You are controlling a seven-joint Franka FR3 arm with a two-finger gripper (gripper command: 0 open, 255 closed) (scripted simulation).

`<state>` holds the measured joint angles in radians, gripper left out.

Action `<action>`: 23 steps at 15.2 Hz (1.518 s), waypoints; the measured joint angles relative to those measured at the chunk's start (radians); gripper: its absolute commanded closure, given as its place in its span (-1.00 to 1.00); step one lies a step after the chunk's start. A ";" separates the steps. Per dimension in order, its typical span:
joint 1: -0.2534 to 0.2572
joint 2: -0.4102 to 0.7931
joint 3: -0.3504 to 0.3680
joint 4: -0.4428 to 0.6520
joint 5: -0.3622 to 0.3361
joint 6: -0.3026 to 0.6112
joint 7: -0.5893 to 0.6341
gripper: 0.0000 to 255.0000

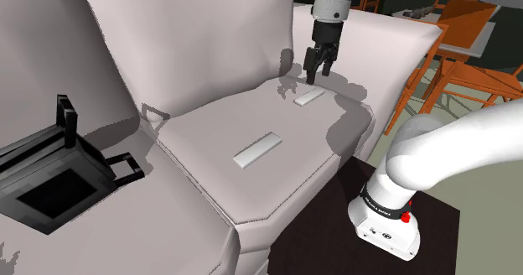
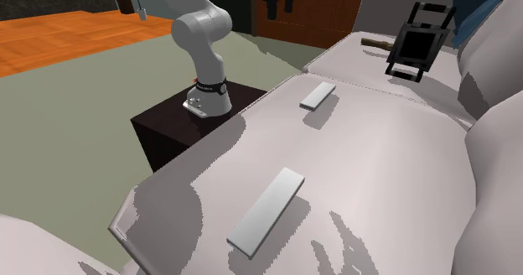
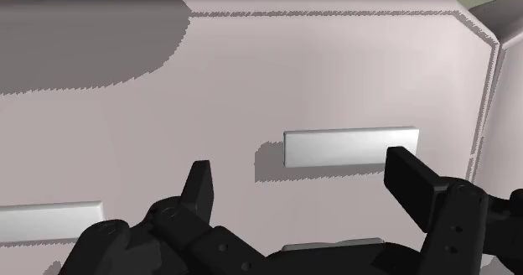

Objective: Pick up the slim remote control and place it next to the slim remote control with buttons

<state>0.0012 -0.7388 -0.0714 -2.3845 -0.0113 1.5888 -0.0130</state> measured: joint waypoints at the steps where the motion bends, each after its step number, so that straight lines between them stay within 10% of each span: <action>1: 0.000 0.000 0.000 0.000 0.000 0.000 0.000 -1.00; 13: 0.008 0.040 -0.307 -0.109 -0.221 0.174 -0.560 -1.00; 23: 0.114 0.336 -0.618 -0.008 -0.277 0.415 -1.085 -1.00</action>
<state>0.1148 -0.4030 -0.6898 -2.3920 -0.2881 2.0041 -1.0982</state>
